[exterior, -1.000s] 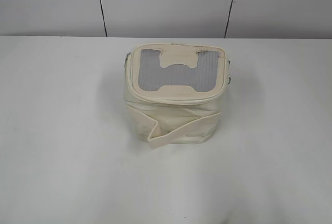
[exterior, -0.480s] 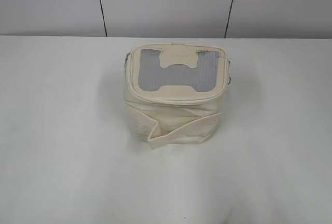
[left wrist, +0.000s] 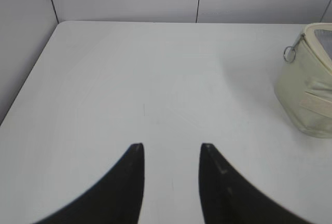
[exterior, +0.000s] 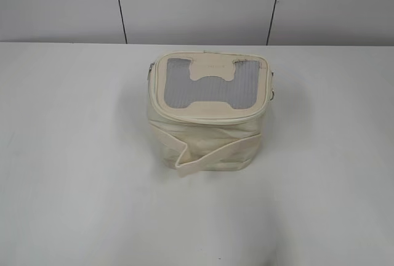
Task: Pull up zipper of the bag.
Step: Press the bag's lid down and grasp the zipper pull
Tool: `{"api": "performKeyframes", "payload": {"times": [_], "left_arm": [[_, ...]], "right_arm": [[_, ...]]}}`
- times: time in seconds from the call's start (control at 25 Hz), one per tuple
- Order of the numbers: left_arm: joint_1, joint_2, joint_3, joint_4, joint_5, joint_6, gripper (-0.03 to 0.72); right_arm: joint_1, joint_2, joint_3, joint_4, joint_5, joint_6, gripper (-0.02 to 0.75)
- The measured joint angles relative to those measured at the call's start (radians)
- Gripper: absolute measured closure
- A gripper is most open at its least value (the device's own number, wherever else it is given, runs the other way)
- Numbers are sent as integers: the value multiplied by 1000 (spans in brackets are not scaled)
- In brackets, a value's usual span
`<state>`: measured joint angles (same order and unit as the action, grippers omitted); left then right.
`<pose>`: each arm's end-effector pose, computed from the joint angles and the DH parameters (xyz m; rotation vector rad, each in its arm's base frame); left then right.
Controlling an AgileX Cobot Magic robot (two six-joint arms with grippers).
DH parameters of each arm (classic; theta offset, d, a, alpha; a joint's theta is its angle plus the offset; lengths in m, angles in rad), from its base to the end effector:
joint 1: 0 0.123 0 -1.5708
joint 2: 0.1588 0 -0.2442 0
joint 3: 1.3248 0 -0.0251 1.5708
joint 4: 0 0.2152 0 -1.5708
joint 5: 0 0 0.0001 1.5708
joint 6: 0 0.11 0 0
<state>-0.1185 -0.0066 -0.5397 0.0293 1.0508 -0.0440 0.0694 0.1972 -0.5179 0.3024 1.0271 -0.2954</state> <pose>0.0179 0.0007 0.2630 0.0721 1.9871 -0.0704 0.0445 0.0312 0.2565 -0.3665 2.1253 0.2411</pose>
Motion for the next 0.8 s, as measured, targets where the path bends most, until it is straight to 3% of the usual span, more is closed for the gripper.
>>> {"api": "performKeyframes", "payload": {"times": [0.24, 0.44, 0.8], "left_arm": [[0, 0, 0, -1, 0, 0, 409], [0, 0, 0, -1, 0, 0, 409], [0, 15, 0, 0, 1, 0, 409]], "right_arm": [[0, 571, -122, 379, -240, -447, 318], [3, 1139, -422, 662, -234, -829, 317], [164, 1838, -1142, 693, 5, -855, 319]]}}
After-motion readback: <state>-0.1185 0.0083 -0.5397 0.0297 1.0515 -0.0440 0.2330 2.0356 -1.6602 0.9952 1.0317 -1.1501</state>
